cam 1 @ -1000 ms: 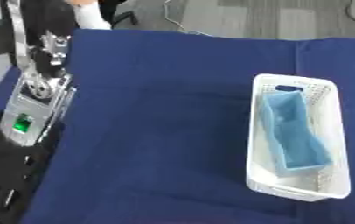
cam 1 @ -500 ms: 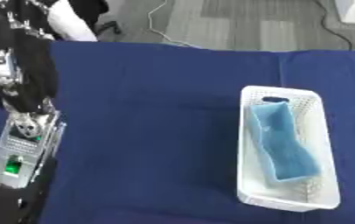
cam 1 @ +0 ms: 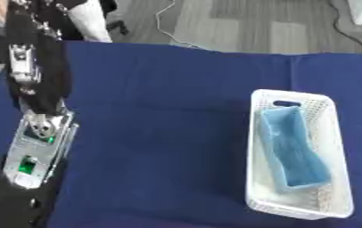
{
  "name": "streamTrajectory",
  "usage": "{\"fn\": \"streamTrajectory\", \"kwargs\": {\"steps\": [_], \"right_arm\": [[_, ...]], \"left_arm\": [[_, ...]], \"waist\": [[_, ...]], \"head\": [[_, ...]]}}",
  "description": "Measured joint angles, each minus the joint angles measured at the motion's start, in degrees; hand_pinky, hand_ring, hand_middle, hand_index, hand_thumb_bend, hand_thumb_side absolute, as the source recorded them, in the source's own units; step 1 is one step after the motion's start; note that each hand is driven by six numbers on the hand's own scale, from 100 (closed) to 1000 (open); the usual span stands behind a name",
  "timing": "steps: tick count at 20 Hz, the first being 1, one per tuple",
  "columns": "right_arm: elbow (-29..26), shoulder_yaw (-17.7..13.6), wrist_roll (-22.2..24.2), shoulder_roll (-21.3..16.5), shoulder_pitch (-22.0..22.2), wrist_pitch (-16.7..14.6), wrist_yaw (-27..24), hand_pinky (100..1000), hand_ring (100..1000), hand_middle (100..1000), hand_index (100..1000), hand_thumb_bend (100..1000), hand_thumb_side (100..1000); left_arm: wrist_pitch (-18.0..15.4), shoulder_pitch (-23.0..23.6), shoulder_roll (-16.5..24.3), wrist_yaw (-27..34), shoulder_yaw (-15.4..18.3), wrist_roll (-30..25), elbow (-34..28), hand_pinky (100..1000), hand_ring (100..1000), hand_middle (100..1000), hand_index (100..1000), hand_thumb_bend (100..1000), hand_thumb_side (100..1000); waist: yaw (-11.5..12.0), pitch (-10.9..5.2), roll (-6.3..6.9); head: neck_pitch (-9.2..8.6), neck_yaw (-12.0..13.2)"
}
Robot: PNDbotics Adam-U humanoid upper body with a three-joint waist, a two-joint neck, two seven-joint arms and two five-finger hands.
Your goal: Pick up objects on the table and place them in the box.
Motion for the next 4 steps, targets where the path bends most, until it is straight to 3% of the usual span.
{"fn": "streamTrajectory", "kwargs": {"steps": [4], "right_arm": [[0.0, 0.0, 0.01, 0.0, 0.0, 0.01, 0.24, 878, 941, 955, 926, 100, 668]], "left_arm": [[0.37, 0.0, -0.03, 0.07, -0.01, -0.09, 0.0, 716, 884, 862, 888, 100, 955]], "waist": [[-0.06, 0.02, 0.16]], "head": [[0.04, 0.24]]}}
